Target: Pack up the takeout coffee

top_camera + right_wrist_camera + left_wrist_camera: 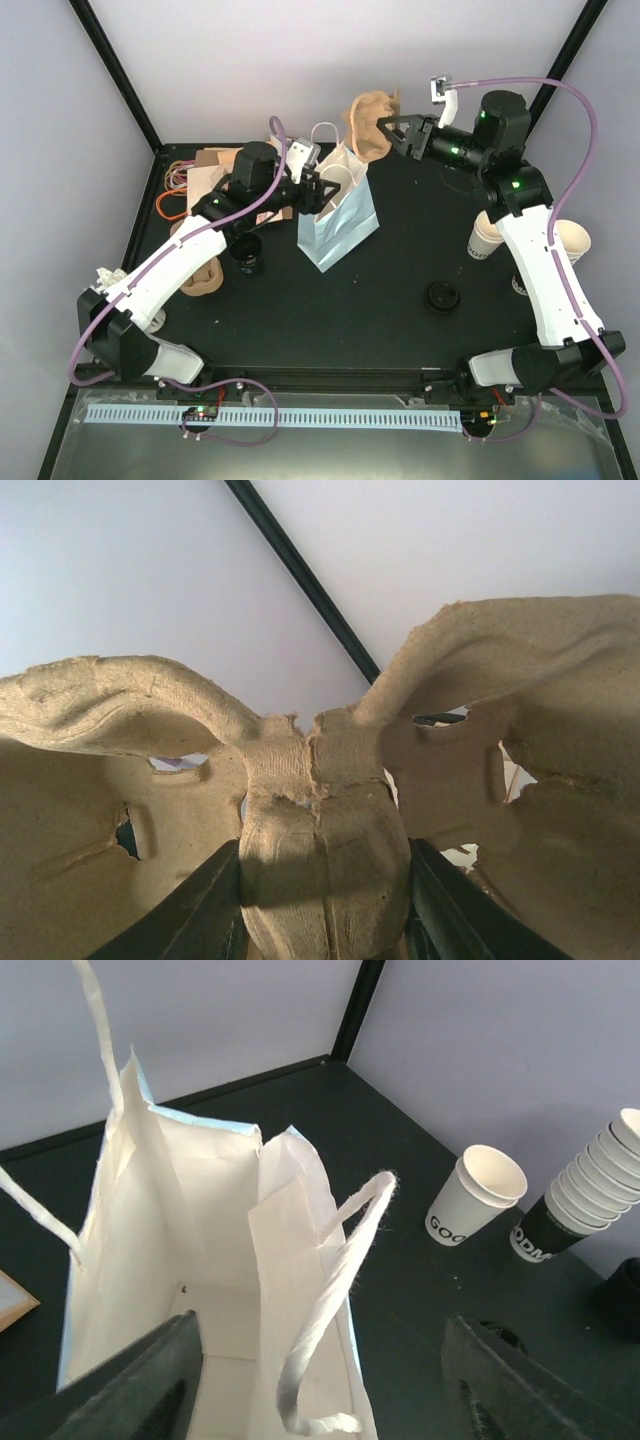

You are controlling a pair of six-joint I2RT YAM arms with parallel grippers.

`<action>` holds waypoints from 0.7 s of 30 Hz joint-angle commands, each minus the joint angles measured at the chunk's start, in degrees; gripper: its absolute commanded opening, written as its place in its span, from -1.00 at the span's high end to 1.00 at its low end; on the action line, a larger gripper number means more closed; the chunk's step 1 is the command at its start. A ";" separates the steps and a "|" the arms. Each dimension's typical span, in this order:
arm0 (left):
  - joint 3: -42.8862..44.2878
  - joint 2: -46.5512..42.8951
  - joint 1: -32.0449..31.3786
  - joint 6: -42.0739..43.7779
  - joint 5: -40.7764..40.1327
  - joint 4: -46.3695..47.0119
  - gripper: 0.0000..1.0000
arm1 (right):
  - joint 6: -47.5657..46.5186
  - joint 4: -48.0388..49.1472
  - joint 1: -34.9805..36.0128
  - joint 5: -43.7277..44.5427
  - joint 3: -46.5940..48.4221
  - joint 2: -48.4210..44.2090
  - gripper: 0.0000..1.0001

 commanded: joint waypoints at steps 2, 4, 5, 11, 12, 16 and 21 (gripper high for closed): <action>4.40 1.16 0.26 1.76 3.96 1.22 0.02 | 2.23 3.26 -0.42 -2.70 0.97 0.68 0.16; 5.49 1.74 0.29 2.36 6.79 0.14 0.42 | 2.24 3.27 -0.46 -3.05 0.89 0.77 0.16; 5.85 1.90 0.30 2.64 8.02 -0.39 0.56 | 2.11 3.08 -0.52 -3.16 0.87 0.71 0.16; 5.63 0.62 0.12 4.32 15.16 -2.48 0.97 | 2.62 2.87 -0.47 -5.51 0.48 0.71 0.15; 5.29 0.19 0.11 4.57 16.11 -2.56 0.97 | 3.01 3.07 -0.52 -6.32 0.39 0.77 0.15; 5.01 -0.39 -0.67 6.70 19.28 -4.59 0.97 | 5.40 5.29 -0.39 -10.10 -0.91 0.98 0.15; 2.33 -2.95 -2.74 9.86 18.82 -4.76 0.97 | 7.46 5.06 -0.39 -13.28 -2.97 1.13 0.15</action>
